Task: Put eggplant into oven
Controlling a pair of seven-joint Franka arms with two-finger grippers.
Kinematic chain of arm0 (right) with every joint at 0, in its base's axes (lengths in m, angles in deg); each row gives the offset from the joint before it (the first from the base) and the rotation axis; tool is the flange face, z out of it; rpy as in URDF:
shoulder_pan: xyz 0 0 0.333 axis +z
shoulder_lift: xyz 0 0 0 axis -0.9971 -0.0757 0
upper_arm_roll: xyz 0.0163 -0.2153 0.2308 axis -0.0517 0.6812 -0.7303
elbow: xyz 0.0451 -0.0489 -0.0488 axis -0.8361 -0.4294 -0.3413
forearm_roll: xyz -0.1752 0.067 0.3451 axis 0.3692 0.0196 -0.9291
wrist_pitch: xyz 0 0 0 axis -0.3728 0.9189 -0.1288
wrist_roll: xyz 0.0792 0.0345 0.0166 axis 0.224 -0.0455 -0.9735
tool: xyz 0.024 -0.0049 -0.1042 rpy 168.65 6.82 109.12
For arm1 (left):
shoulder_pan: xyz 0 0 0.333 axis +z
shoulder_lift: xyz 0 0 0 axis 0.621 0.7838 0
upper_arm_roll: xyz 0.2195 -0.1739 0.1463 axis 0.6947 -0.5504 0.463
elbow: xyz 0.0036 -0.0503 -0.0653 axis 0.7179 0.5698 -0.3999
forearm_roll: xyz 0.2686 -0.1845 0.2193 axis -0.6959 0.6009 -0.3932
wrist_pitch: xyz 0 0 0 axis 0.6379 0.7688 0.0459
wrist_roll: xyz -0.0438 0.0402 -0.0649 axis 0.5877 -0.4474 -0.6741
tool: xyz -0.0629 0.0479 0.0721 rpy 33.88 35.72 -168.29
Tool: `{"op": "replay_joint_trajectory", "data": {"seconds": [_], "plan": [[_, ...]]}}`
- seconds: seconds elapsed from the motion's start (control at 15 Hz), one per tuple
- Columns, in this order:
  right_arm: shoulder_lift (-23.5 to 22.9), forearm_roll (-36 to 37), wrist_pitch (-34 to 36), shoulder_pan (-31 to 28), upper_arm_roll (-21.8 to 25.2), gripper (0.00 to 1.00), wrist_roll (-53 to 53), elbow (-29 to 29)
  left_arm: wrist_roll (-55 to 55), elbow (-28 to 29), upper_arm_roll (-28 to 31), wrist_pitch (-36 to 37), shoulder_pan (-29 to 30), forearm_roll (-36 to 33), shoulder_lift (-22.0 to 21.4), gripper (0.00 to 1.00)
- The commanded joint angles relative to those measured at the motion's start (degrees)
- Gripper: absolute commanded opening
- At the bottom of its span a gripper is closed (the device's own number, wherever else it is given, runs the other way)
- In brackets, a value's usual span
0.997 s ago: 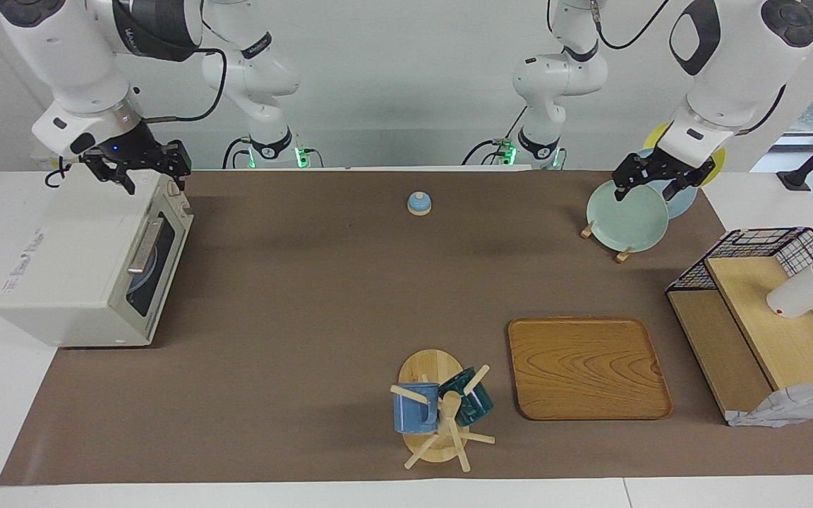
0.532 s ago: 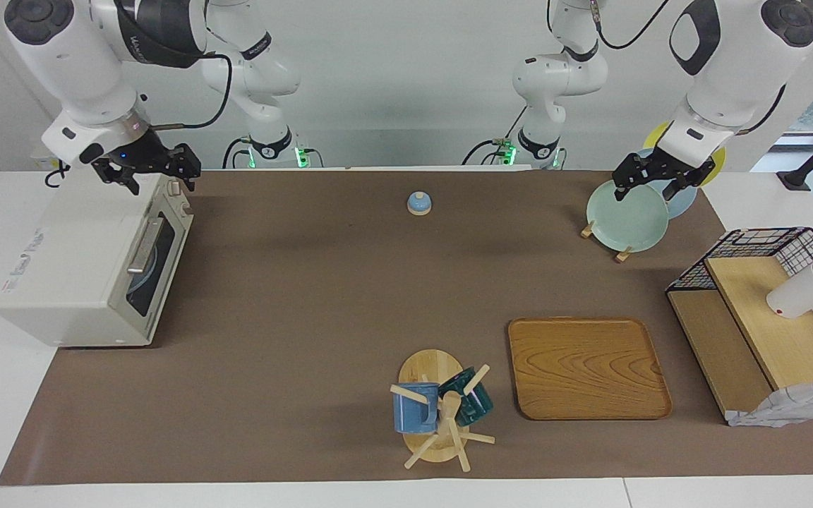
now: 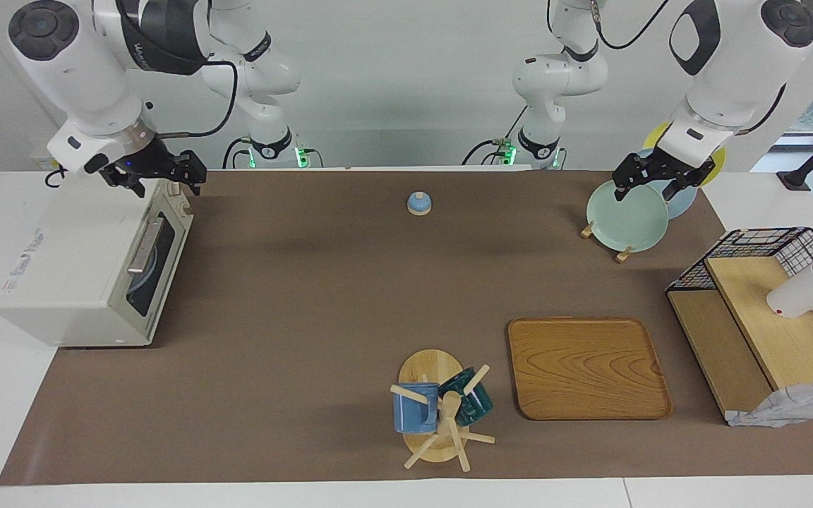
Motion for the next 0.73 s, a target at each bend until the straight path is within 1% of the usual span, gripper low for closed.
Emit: {"op": "replay_joint_trajectory", "data": {"seconds": [0.0,0.2,0.4,0.66], "plan": [[0.3,-1.3,1.1,0.6,1.2,1.00,0.3,0.7,-0.6,0.2,-0.7,0.1,0.9,-0.9,-0.5,1.00],[0.4,-1.3,0.8,0.5,1.2,1.00,0.4,0.7,-0.6,0.2,-0.7,0.1,0.9,-0.9,-0.5,1.00],[0.2,-1.6,-0.4,-1.2,0.4,1.00,0.7,1.0,-0.6,0.2,-0.7,0.1,0.9,-0.9,-0.5,1.00],[0.1,-1.6,-0.6,-1.0,0.6,1.00,0.7,1.1,-0.6,0.2,-0.7,0.1,0.9,-0.9,-0.5,1.00]]}}
